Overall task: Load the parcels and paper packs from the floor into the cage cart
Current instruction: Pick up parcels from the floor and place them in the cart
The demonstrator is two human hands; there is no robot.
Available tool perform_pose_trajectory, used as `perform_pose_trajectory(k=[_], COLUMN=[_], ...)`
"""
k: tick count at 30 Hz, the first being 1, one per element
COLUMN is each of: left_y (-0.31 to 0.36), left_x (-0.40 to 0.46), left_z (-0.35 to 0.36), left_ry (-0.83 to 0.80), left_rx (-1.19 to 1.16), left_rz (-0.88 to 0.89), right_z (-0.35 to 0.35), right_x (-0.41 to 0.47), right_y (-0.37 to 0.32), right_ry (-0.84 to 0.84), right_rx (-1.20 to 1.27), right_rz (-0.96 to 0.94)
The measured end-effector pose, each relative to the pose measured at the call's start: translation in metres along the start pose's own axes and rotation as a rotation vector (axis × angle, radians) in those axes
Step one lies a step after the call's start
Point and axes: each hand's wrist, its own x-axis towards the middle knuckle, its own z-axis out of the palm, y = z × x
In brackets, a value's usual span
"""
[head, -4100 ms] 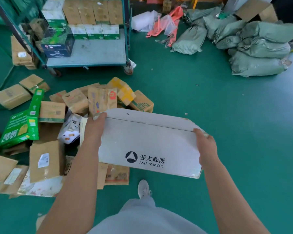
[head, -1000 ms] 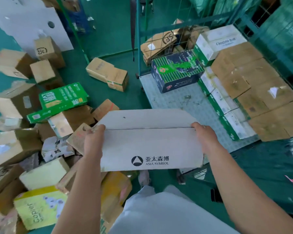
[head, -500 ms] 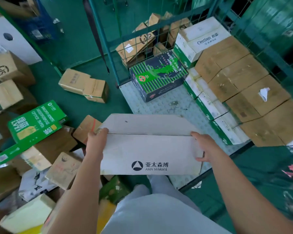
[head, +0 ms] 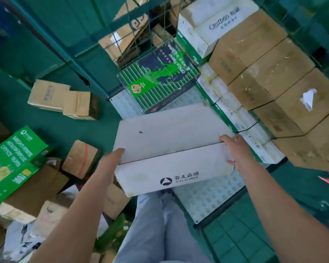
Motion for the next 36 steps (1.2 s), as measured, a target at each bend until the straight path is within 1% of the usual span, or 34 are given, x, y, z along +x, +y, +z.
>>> perform_pose_trajectory(k=[2,6,9,12,14,15,16,17,18,20,22,24,25,27,28,29,30,31,33,36], left_y=[0.002,-0.007,-0.020,-0.044,-0.061,-0.070,-0.077,-0.082,-0.080,-0.069,-0.053,-0.038,-0.032,-0.024,-0.021,-0.018,-0.017,-0.016,-0.014,0.001], left_x=[0.037,0.111,0.157,0.186,0.195,0.201,0.207,0.213,0.219,0.241,0.266,0.288,0.297,0.306,0.309,0.312,0.312,0.312,0.311,0.310], left_z=[0.024,0.068,0.106,0.134,0.147,0.155,0.164,0.176,0.188,0.207,0.219,0.224,0.223,0.218,0.217,0.217,0.217,0.217,0.220,0.227], left_ry=[-0.040,-0.110,-0.183,-0.178,-0.173,-0.216,-0.258,-0.301,-0.306,-0.248,-0.195,-0.160,-0.154,-0.146,-0.141,-0.138,-0.134,-0.129,-0.122,-0.104], left_rx=[-0.017,-0.071,-0.100,-0.102,-0.152,-0.163,-0.158,-0.132,-0.097,0.005,0.160,0.228,0.239,0.244,0.256,0.272,0.277,0.271,0.247,0.204], left_rz=[-0.040,-0.189,-0.277,-0.287,-0.264,-0.259,-0.254,-0.252,-0.247,-0.217,-0.180,-0.165,-0.166,-0.185,-0.193,-0.190,-0.190,-0.190,-0.180,-0.126], right_z=[0.008,0.023,0.041,0.055,0.059,0.062,0.068,0.077,0.088,0.111,0.127,0.135,0.137,0.137,0.136,0.136,0.136,0.137,0.139,0.137], right_x=[0.036,0.107,0.166,0.218,0.251,0.267,0.279,0.288,0.292,0.299,0.301,0.302,0.302,0.305,0.307,0.309,0.310,0.312,0.317,0.324], right_y=[-0.010,-0.012,-0.008,-0.009,-0.003,0.006,0.015,0.028,0.040,0.065,0.080,0.088,0.092,0.096,0.097,0.095,0.095,0.094,0.095,0.088], right_ry=[0.024,0.082,0.120,0.073,0.038,0.060,0.071,0.054,0.008,-0.079,-0.082,-0.009,0.062,0.194,0.212,0.188,0.135,0.088,0.082,0.098], right_rx=[-0.048,-0.107,-0.097,-0.125,-0.157,-0.157,-0.120,-0.071,-0.037,-0.024,0.002,0.062,0.084,0.161,0.221,0.288,0.349,0.382,0.386,0.413], right_rz=[-0.034,-0.085,-0.137,-0.207,-0.269,-0.255,-0.185,-0.091,-0.004,0.092,0.092,0.059,0.052,0.108,0.196,0.315,0.414,0.457,0.437,0.348])
